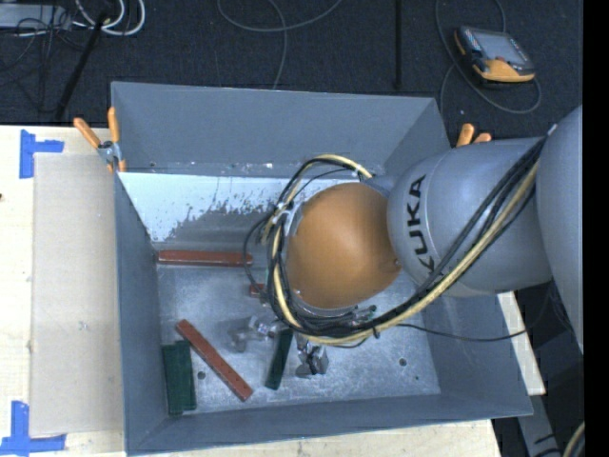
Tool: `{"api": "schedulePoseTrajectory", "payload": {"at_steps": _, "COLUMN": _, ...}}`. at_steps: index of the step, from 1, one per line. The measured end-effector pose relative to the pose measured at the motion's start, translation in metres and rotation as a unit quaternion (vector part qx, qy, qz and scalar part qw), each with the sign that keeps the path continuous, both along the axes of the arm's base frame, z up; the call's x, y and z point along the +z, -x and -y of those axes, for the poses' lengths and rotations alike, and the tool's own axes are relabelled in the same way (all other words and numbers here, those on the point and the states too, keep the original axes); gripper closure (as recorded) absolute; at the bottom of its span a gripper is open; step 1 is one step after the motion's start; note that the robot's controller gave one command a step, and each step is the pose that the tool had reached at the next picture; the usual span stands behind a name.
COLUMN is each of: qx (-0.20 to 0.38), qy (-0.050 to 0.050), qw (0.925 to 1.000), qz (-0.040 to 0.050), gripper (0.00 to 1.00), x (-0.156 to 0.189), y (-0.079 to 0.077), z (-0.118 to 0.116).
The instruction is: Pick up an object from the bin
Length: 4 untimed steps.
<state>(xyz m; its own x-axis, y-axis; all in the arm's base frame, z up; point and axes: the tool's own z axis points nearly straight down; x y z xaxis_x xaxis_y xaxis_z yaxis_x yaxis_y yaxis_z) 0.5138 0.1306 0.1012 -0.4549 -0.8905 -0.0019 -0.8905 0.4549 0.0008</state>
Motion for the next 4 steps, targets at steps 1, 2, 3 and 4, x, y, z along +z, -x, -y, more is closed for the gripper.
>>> {"api": "schedulePoseTrajectory", "payload": {"at_steps": 1, "qx": 0.068, "qy": 0.001, "qw": 0.9977, "qz": -0.0014, "gripper": 0.00, "x": -0.033, "y": -0.011, "z": 0.003}}
{"api": "schedulePoseTrajectory", "payload": {"at_steps": 2, "qx": 0.065, "qy": 0.000, "qw": 0.9979, "qz": -0.0010, "gripper": 0.00, "x": -0.033, "y": -0.011, "z": 0.003}}
{"api": "schedulePoseTrajectory", "payload": {"at_steps": 3, "qx": 0.064, "qy": 0.000, "qw": 0.9979, "qz": -0.0007, "gripper": 1.00, "x": -0.033, "y": -0.011, "z": 0.002}}
{"api": "schedulePoseTrajectory", "payload": {"at_steps": 4, "qx": 0.061, "qy": 0.000, "qw": 0.9981, "qz": 0.0019, "gripper": 1.00, "x": 0.020, "y": -0.012, "z": 0.001}}
